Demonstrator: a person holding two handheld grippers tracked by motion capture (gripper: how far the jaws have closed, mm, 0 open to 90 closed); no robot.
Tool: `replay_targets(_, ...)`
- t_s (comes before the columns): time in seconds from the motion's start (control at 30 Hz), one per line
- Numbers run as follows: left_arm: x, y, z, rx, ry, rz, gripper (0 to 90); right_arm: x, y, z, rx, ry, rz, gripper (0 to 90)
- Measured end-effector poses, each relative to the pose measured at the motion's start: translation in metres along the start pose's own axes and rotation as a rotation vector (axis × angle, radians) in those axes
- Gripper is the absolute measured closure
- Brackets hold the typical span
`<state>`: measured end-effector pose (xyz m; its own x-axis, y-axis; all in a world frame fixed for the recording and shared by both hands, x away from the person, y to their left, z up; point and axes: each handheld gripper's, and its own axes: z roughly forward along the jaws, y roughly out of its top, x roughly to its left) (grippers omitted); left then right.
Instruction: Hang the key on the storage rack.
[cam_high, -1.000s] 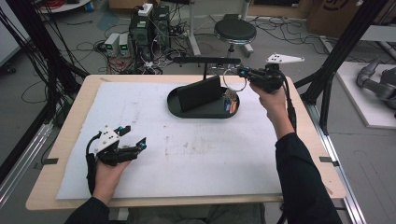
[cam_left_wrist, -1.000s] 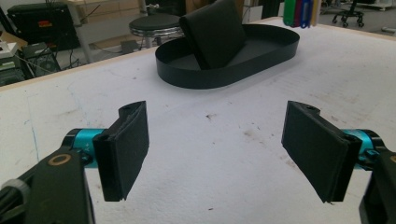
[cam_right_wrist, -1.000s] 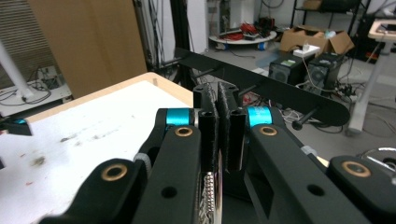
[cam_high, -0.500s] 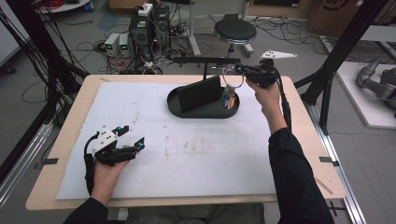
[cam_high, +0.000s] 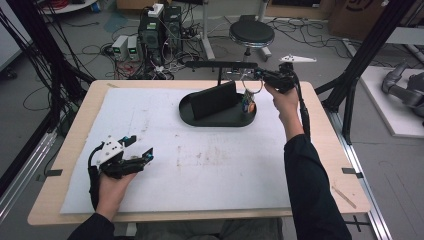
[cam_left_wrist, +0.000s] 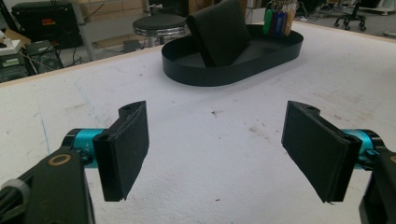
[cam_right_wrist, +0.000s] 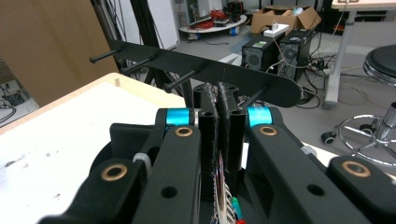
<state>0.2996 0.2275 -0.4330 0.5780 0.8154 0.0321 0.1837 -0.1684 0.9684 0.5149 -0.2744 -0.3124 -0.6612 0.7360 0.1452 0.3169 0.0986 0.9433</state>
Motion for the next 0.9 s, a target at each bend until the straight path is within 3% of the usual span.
replay_targets(0.53, 0.0013, -0.0017, -0.0019, 0.003, 0.003, -0.004, 23.3, -0.0099, -0.0058, 0.0046, 0.008, -0.034, 0.031, 88.2)
replay_targets(0.9, 0.0014, -0.0023, -0.0038, 0.002, 0.004, -0.003, 23.3, -0.0093, -0.0081, 0.0087, 0.010, -0.072, 0.033, 85.8)
